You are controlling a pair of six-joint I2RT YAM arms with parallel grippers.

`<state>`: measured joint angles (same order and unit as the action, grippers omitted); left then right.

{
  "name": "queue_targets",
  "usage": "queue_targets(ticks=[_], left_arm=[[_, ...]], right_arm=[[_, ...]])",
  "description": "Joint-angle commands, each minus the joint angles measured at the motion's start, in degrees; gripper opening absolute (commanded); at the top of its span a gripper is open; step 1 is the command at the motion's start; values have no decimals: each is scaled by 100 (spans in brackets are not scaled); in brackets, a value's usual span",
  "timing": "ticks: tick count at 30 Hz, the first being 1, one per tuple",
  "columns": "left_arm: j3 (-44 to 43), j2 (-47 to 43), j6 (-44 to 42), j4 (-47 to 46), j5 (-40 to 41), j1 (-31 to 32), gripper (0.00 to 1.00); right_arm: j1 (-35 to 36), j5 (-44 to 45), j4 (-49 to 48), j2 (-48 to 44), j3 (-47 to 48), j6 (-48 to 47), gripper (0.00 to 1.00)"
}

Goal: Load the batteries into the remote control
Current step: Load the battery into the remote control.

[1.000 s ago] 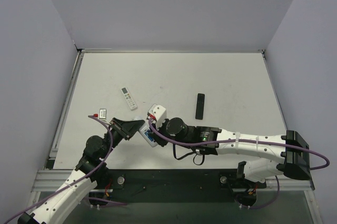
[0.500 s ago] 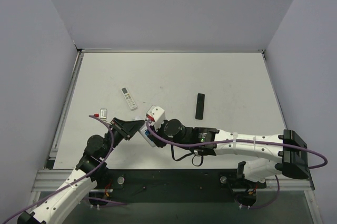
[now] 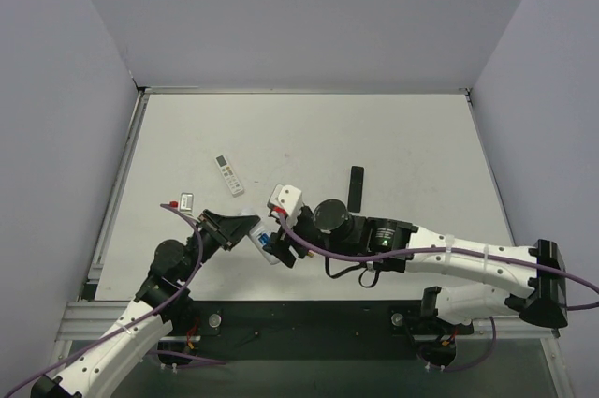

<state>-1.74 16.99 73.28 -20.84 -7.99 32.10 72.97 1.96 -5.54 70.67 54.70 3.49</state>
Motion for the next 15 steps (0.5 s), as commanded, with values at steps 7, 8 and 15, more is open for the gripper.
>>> queue_targets(ticks=[7,8,15], left_arm=[[-178,243,3,-385,-431,-10,0],[-213,295,-6,-386,-449,-19,0],[-388,542,-68,-368,-651,-10,0]], right_arm=[[-827,-3296,483,-705,208,-2597,59],[-872,-3403,527,-652,252,-2729,58],[-977,-3966,1195,33,691,-3819,45]])
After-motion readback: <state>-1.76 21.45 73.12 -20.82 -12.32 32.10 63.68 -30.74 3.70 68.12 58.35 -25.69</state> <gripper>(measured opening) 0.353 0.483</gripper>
